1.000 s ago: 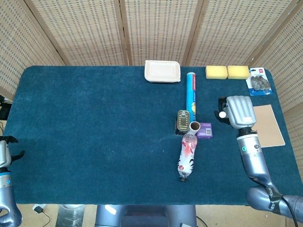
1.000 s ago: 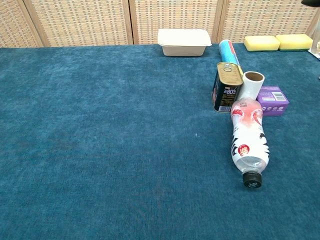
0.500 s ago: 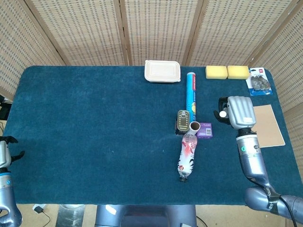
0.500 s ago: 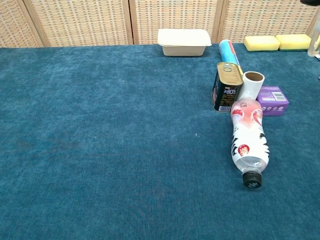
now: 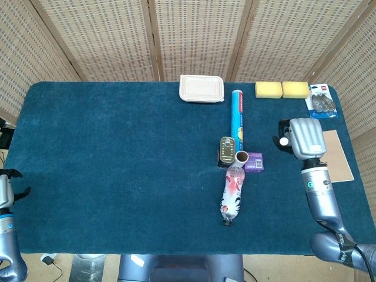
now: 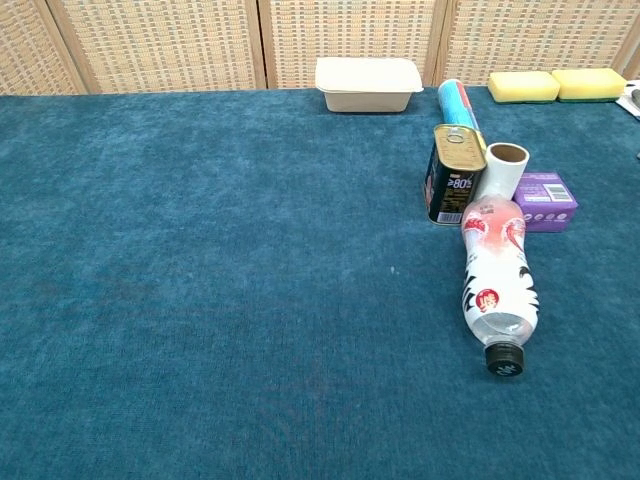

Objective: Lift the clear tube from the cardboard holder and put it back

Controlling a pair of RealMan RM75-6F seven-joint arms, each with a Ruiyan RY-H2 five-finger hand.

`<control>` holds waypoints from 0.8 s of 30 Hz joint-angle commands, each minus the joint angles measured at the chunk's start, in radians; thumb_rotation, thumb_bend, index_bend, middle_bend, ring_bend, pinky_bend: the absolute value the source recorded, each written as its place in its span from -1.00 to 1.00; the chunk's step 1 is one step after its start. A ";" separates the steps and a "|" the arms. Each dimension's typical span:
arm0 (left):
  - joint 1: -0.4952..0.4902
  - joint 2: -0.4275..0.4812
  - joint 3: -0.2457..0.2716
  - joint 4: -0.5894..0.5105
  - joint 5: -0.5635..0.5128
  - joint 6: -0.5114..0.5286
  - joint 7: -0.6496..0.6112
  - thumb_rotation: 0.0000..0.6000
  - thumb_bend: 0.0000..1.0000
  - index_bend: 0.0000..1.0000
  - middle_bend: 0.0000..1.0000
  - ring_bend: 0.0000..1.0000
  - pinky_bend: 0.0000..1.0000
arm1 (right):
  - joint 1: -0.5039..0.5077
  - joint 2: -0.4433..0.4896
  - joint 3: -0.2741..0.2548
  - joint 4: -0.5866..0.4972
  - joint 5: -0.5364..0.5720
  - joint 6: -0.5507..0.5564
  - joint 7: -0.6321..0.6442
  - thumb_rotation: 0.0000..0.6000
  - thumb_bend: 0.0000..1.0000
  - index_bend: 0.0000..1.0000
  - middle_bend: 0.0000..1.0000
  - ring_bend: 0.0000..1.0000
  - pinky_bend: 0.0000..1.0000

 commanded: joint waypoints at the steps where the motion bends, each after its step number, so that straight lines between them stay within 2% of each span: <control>1: 0.002 0.001 0.002 0.000 0.002 0.002 -0.006 1.00 -0.69 -0.04 -0.11 -0.50 -0.32 | 0.045 -0.025 0.080 0.126 0.186 -0.052 -0.018 1.00 -0.22 0.58 1.00 1.00 0.76; 2: 0.002 0.001 0.002 0.000 0.002 0.000 -0.006 1.00 -0.68 -0.04 -0.11 -0.50 -0.32 | 0.028 -0.028 0.073 0.085 0.165 -0.028 -0.002 1.00 -0.22 0.58 1.00 1.00 0.76; 4: -0.001 0.001 0.000 0.003 -0.001 -0.006 -0.003 1.00 -0.68 -0.04 -0.11 -0.50 -0.32 | -0.015 -0.015 0.012 -0.007 0.045 0.011 0.015 1.00 -0.22 0.59 1.00 1.00 0.76; 6: -0.005 -0.001 -0.003 0.006 -0.006 -0.014 0.007 1.00 -0.68 -0.04 -0.10 -0.50 -0.32 | -0.061 0.020 -0.083 -0.084 -0.128 0.045 -0.003 1.00 -0.22 0.59 1.00 1.00 0.76; 7: -0.006 -0.001 -0.004 0.006 -0.007 -0.015 0.009 1.00 -0.68 -0.04 -0.10 -0.50 -0.32 | -0.064 0.029 -0.095 -0.088 -0.154 0.041 -0.006 1.00 -0.22 0.59 1.00 1.00 0.76; 8: -0.006 -0.001 -0.004 0.004 -0.006 -0.014 0.010 1.00 -0.68 -0.04 -0.11 -0.50 -0.32 | -0.056 0.046 -0.086 -0.077 -0.147 0.021 -0.002 1.00 -0.22 0.59 1.00 1.00 0.76; 9: -0.003 0.000 -0.001 0.000 -0.002 -0.004 0.004 1.00 -0.68 -0.04 -0.10 -0.50 -0.32 | -0.005 0.037 0.022 0.055 0.016 -0.002 -0.009 1.00 -0.22 0.59 1.00 1.00 0.76; 10: 0.001 0.001 0.001 -0.002 0.002 0.002 -0.002 1.00 -0.68 -0.04 -0.10 -0.50 -0.32 | 0.049 0.005 0.083 0.149 0.161 -0.064 -0.030 1.00 -0.22 0.59 1.00 1.00 0.76; 11: 0.002 0.001 0.002 -0.001 0.004 0.003 -0.005 1.00 -0.68 -0.04 -0.10 -0.50 -0.32 | 0.067 -0.010 0.106 0.170 0.214 -0.073 -0.039 1.00 -0.22 0.58 1.00 1.00 0.76; 12: 0.001 0.001 0.002 0.000 0.004 0.002 -0.005 1.00 -0.68 -0.04 -0.10 -0.50 -0.32 | 0.070 -0.019 0.115 0.155 0.222 -0.061 -0.036 1.00 -0.22 0.58 1.00 1.00 0.76; 14: 0.000 0.001 0.001 0.002 0.002 -0.003 -0.004 1.00 -0.68 -0.04 -0.10 -0.50 -0.32 | 0.050 -0.024 0.087 0.082 0.145 -0.020 -0.024 1.00 -0.22 0.59 1.00 1.00 0.76; 15: -0.002 0.000 0.000 0.004 0.000 -0.006 -0.001 1.00 -0.68 -0.04 -0.10 -0.50 -0.32 | 0.035 -0.018 0.048 0.032 0.071 -0.011 -0.025 1.00 -0.23 0.58 1.00 1.00 0.76; 17: -0.007 0.000 -0.003 0.005 -0.004 -0.014 0.008 1.00 -0.68 -0.04 -0.10 -0.50 -0.32 | -0.022 0.019 -0.071 -0.091 -0.136 0.014 -0.023 1.00 -0.23 0.58 1.00 1.00 0.76; 18: -0.007 0.000 -0.003 0.005 -0.005 -0.014 0.009 1.00 -0.68 -0.04 -0.10 -0.50 -0.32 | -0.031 0.029 -0.082 -0.104 -0.162 0.015 -0.011 1.00 -0.23 0.58 1.00 1.00 0.77; 20: -0.005 0.000 -0.002 0.003 -0.003 -0.010 0.007 1.00 -0.68 -0.04 -0.10 -0.50 -0.32 | -0.026 0.039 -0.045 -0.071 -0.105 -0.002 0.032 1.00 -0.24 0.59 1.00 1.00 0.77; 22: -0.002 0.001 0.000 0.001 0.000 -0.005 0.001 1.00 -0.68 -0.04 -0.10 -0.50 -0.32 | 0.001 0.020 0.022 0.010 0.015 -0.023 0.054 1.00 -0.24 0.59 1.00 1.00 0.77; 24: 0.000 0.001 0.002 0.002 0.003 -0.001 -0.006 1.00 -0.68 -0.04 -0.11 -0.50 -0.32 | 0.027 -0.011 0.072 0.074 0.156 -0.026 0.016 1.00 -0.23 0.59 1.00 1.00 0.77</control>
